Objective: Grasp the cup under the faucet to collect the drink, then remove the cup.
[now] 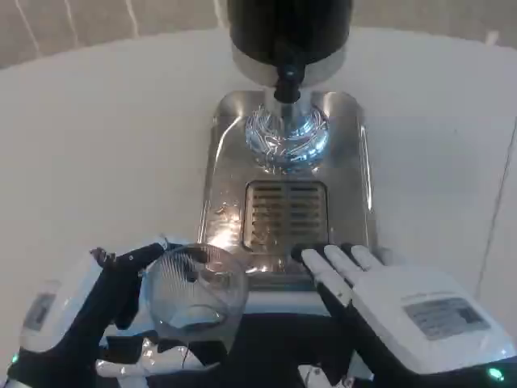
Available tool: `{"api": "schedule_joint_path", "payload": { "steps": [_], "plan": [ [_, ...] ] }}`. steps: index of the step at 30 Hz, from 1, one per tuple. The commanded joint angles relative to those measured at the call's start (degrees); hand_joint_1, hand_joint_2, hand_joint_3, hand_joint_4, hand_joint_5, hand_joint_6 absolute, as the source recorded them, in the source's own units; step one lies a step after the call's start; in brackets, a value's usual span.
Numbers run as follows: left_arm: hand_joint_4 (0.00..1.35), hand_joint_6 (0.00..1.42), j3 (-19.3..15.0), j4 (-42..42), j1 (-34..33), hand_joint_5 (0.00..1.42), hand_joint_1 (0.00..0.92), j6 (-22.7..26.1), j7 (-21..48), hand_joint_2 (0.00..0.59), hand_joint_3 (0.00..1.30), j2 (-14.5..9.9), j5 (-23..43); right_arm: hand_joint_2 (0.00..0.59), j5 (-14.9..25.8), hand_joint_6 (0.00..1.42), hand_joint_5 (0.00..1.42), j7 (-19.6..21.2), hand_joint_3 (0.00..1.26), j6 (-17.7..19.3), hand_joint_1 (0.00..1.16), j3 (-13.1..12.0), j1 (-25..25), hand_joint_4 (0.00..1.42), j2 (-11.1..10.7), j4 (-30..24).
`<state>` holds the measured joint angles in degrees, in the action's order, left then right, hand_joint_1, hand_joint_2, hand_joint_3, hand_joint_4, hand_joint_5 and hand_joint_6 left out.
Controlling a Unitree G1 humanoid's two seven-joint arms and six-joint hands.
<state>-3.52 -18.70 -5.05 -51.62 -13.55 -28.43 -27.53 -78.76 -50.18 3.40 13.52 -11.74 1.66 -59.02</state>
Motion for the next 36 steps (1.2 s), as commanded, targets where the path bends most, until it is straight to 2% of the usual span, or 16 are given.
{"api": "schedule_joint_path", "payload": {
  "steps": [1, 22, 26, 32, 36],
  "plan": [
    [1.18, 1.42, 0.01, 0.76, -0.27, 1.37, 0.557, 0.10, 0.37, 0.017, 1.01, 0.45, 1.46, 0.536, 0.03, 0.00, 0.00, -0.73, 0.00, 0.37, 0.29, -0.57, 0.19, 0.00, 0.24, -0.98],
    [1.18, 1.42, 0.46, -1.25, -2.23, 1.37, 0.557, 1.15, 1.25, 0.016, 1.01, 0.96, 2.23, 0.528, 0.79, 0.00, 0.00, -2.04, 0.00, -0.19, 0.28, -1.97, 1.66, 0.00, 0.49, -0.98],
    [1.18, 1.42, 0.88, -3.08, -4.15, 1.37, 0.557, 2.17, 0.74, 0.016, 1.01, 1.82, 1.78, 0.527, 1.05, 0.00, 0.00, -2.17, 0.00, -0.83, 0.28, -2.81, 2.06, 0.00, 0.41, -0.84],
    [1.18, 1.42, 0.84, -8.37, -10.57, 1.37, 0.557, 3.99, -2.15, 0.016, 1.01, 3.39, 0.03, 0.527, 1.58, 0.00, 0.00, -2.69, 0.00, -1.12, 0.28, -3.31, 1.47, 0.00, 0.20, -0.93],
    [1.18, 1.42, 0.99, -10.99, -13.79, 1.37, 0.557, 4.34, -4.17, 0.016, 1.01, 3.41, -0.70, 0.527, 1.96, 0.00, 0.00, -2.57, 0.00, -0.87, 0.28, -4.47, 0.92, 0.00, 0.32, -0.98]
  ]
}}
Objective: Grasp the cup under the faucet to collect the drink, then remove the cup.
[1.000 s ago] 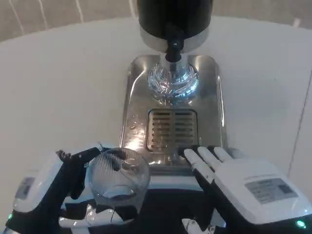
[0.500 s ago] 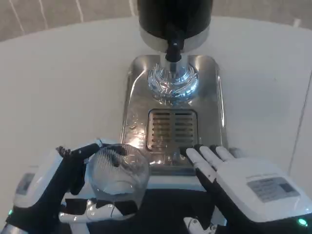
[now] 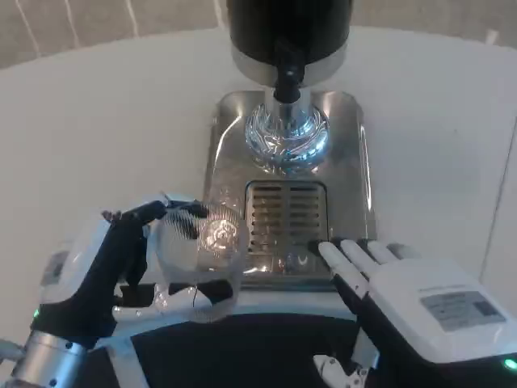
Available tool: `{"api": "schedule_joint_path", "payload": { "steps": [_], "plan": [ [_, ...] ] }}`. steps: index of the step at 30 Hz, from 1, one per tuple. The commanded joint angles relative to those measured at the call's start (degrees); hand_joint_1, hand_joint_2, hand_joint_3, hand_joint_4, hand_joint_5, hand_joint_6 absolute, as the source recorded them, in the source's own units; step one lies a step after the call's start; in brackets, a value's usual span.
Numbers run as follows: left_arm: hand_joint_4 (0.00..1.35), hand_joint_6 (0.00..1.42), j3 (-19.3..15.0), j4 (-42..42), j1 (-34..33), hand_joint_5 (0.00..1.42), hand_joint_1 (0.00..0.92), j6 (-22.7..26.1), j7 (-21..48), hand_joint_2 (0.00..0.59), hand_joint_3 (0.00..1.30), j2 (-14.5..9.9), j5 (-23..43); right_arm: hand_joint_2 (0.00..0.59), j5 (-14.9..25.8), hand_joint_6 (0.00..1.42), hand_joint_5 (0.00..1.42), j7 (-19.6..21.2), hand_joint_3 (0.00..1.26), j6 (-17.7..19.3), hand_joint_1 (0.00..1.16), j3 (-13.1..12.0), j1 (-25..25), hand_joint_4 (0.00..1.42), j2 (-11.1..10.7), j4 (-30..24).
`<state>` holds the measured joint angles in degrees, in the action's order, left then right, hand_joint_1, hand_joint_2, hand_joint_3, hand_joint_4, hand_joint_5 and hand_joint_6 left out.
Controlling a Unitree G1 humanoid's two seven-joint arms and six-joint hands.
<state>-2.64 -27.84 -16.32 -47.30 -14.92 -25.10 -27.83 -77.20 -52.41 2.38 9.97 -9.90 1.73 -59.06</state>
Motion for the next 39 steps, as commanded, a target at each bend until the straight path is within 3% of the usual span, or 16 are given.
{"api": "schedule_joint_path", "payload": {
  "steps": [1, 15, 20, 28, 39],
  "plan": [
    [1.18, 1.42, 0.21, -2.68, -3.59, 1.37, 0.557, 0.15, -3.32, 0.016, 1.01, 0.04, -0.57, 0.527, 0.37, 0.00, 0.00, -0.33, 0.00, 0.19, 0.28, -1.14, -1.14, 0.00, 0.35, -0.94],
    [1.18, 1.42, 6.64, -18.19, -18.62, 1.37, 0.557, -0.23, -10.61, 0.012, 1.01, 2.09, -4.33, 0.527, 0.22, 0.00, 0.00, -0.60, 0.00, 0.69, 0.28, -3.63, -2.41, 0.00, 1.55, -0.94],
    [1.18, 1.42, 9.62, -24.07, -23.08, 1.37, 0.557, -0.19, -12.31, 0.010, 1.01, 3.47, -5.11, 0.527, 1.11, 0.00, 0.00, -0.33, 0.00, 0.92, 0.28, -5.99, -3.02, 0.00, 1.35, -0.94],
    [1.18, 1.42, 12.69, -30.25, -27.89, 1.37, 0.557, 0.06, -15.06, 0.009, 1.01, 5.36, -5.60, 0.527, 2.63, 0.00, 0.00, 0.02, 0.00, 2.37, 0.28, -8.84, -4.65, 0.00, 1.96, -0.94],
    [1.18, 1.42, 14.19, -35.47, -31.42, 1.37, 0.557, 1.61, -19.49, 0.008, 1.01, 7.53, -5.74, 0.527, 5.34, 0.00, 0.00, 0.86, 0.00, 5.60, 0.28, -12.34, -7.35, 0.00, 2.96, -0.94]
  ]
}}
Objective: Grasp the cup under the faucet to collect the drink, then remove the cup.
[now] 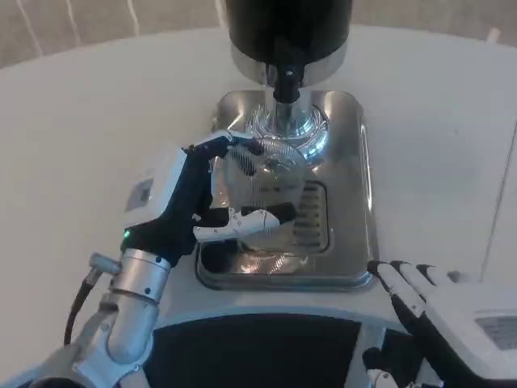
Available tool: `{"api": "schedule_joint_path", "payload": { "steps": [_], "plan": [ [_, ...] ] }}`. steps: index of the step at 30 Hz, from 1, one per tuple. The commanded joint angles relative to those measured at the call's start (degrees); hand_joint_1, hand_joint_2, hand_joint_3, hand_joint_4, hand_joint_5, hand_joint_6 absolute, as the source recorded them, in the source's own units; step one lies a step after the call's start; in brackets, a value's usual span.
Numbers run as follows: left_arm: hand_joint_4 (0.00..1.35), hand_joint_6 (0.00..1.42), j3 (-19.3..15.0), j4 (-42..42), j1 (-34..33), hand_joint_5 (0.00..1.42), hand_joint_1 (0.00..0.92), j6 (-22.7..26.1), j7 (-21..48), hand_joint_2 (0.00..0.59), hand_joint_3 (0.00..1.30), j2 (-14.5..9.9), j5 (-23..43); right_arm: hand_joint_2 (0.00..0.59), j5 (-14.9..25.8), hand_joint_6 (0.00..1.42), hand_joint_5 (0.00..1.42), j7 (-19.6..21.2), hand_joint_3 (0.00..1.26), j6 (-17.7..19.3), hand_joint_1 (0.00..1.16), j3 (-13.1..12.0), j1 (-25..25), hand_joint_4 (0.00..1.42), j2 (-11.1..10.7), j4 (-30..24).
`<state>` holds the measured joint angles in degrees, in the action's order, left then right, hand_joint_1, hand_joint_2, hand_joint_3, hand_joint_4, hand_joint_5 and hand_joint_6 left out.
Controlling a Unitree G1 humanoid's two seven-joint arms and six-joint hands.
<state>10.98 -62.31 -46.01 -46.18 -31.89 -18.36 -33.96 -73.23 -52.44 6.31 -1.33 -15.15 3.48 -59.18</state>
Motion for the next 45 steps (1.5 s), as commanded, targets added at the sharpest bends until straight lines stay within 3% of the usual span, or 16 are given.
{"api": "schedule_joint_path", "payload": {
  "steps": [1, 13, 15, 17, 22, 25, 30, 36, 45],
  "plan": [
    [1.18, 1.42, 0.68, -1.16, -1.88, 1.37, 0.557, 0.58, -2.81, 0.008, 1.01, 0.90, 0.47, 0.527, 1.63, 0.00, 0.00, 1.10, 0.00, 2.00, 0.28, -1.30, -2.49, 0.00, 1.27, -0.82],
    [1.13, 1.42, 2.40, -3.20, -4.03, 1.34, 0.552, 2.03, -2.96, 0.005, 0.97, 2.49, 0.36, 0.527, 3.72, 0.00, 0.00, 1.58, 0.00, 2.74, 0.28, -3.77, -3.76, 0.00, 1.36, -0.82],
    [1.07, 1.42, 2.66, -3.36, -4.14, 1.30, 0.551, 2.06, -2.84, 0.000, 0.92, 2.45, 0.37, 0.527, 3.84, 0.00, 0.00, 1.50, 0.00, 2.70, 0.28, -3.99, -3.63, 0.00, 1.41, -0.82],
    [0.91, 1.41, 2.88, -3.44, -4.16, 1.21, 0.531, 2.21, -2.74, 0.000, 0.83, 2.41, 0.43, 0.527, 3.93, 0.00, 0.00, 1.36, 0.00, 2.70, 0.28, -4.17, -3.52, 0.00, 1.47, -0.82],
    [0.62, 1.36, 3.21, -3.68, -4.11, 1.00, 0.427, 2.43, -1.99, 0.017, 0.66, 2.08, 0.87, 0.527, 4.06, 0.00, 0.00, 0.92, 0.00, 2.55, 0.28, -4.38, -3.21, 0.00, 1.55, -0.82],
    [0.46, 1.21, 3.46, -3.79, -4.14, 0.85, 0.288, 2.52, -1.86, 0.051, 0.56, 1.66, 0.75, 0.531, 3.55, 0.00, 0.00, 0.62, 0.00, 2.32, 0.27, -3.74, -2.91, 0.00, 1.78, -0.82],
    [0.29, 0.99, 4.07, -3.59, -4.08, 0.64, 0.250, 3.41, -2.45, 0.049, 0.42, 0.92, 0.06, 0.533, 2.92, 0.00, 0.00, 0.35, 0.00, 1.94, 0.27, -2.76, -2.69, 0.00, 2.10, -0.82],
    [0.14, 0.58, 4.55, -3.79, -4.11, 0.39, 0.213, 2.83, -1.71, 0.041, 0.27, -0.33, -0.09, 0.531, 1.89, 0.00, 0.00, 0.44, 0.00, 1.25, 0.26, -1.20, -2.86, 0.00, 2.40, -0.82],
    [0.06, 0.41, 3.73, -3.43, -3.17, 0.31, 0.158, 0.46, -0.89, 0.030, 0.14, -2.66, 1.23, 0.517, 0.48, 0.00, 0.00, -0.05, 0.00, -0.76, 0.26, 1.27, -1.98, 0.00, 1.99, -0.82]
  ]
}}
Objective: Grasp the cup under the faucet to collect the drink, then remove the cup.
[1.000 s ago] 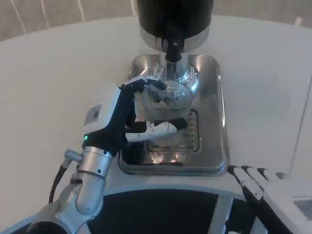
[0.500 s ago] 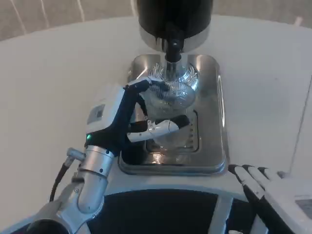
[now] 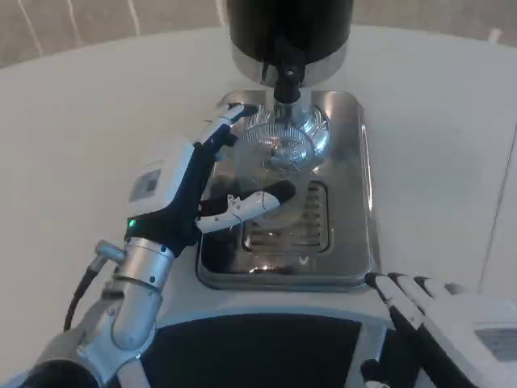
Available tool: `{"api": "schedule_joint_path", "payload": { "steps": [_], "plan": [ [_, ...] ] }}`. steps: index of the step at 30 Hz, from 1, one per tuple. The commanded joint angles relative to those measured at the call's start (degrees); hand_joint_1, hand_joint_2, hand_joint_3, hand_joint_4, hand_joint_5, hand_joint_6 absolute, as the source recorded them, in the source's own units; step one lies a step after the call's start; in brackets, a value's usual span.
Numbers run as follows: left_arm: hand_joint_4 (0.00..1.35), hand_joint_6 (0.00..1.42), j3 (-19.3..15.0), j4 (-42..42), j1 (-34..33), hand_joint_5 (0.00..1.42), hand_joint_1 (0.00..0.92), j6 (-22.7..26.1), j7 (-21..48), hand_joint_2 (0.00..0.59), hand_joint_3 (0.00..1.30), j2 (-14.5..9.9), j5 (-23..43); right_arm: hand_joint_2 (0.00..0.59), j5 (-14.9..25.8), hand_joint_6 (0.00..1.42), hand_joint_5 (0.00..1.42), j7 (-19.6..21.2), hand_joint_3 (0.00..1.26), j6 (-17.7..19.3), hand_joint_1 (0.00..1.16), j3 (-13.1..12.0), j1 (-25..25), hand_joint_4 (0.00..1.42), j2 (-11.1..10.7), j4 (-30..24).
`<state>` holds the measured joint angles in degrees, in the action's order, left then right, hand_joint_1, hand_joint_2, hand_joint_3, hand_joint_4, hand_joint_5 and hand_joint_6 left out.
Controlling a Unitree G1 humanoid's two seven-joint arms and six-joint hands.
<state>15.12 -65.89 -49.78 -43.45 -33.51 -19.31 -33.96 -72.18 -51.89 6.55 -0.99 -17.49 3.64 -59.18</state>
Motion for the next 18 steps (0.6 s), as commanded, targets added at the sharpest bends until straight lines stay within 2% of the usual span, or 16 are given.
{"api": "schedule_joint_path", "payload": {
  "steps": [1, 7, 11, 15, 18],
  "plan": [
    [0.05, 0.40, -0.77, 0.22, 0.81, 0.30, 0.155, -2.62, 1.00, 0.027, 0.12, -2.08, 1.66, 0.516, -0.63, 0.00, 0.00, -0.66, 0.00, -1.34, 0.26, 1.03, 0.58, 0.00, 1.75, -0.82],
    [0.02, 0.38, -3.59, 1.61, 2.71, 0.27, 0.142, -4.99, 3.77, 0.027, 0.09, -4.12, 5.94, 0.513, -0.66, 0.00, 0.00, -1.01, 0.00, -3.71, 0.26, 1.24, 2.23, 0.00, 1.39, -0.82],
    [0.02, 0.36, -6.44, 3.88, 5.45, 0.25, 0.129, -6.39, 4.00, 0.039, 0.09, -7.06, 8.38, 0.513, 2.09, 0.00, 0.00, -0.39, 0.00, -9.43, 0.26, -0.12, 4.43, 0.00, 3.48, -0.82],
    [0.04, 0.35, -8.14, 5.17, 7.26, 0.25, 0.110, -5.75, 4.49, 0.047, 0.10, -8.82, 9.42, 0.517, 4.66, 0.00, 0.00, 0.13, 0.00, -14.70, 0.26, -0.82, 7.80, 0.00, 3.61, -0.82],
    [0.07, 0.34, -8.29, 6.73, 9.73, 0.25, 0.106, -5.04, 4.10, 0.052, 0.11, -11.11, 8.18, 0.520, 6.04, 0.00, 0.00, -0.26, 0.00, -19.15, 0.25, -1.39, 12.88, 0.00, 3.91, -0.82]
  ]
}}
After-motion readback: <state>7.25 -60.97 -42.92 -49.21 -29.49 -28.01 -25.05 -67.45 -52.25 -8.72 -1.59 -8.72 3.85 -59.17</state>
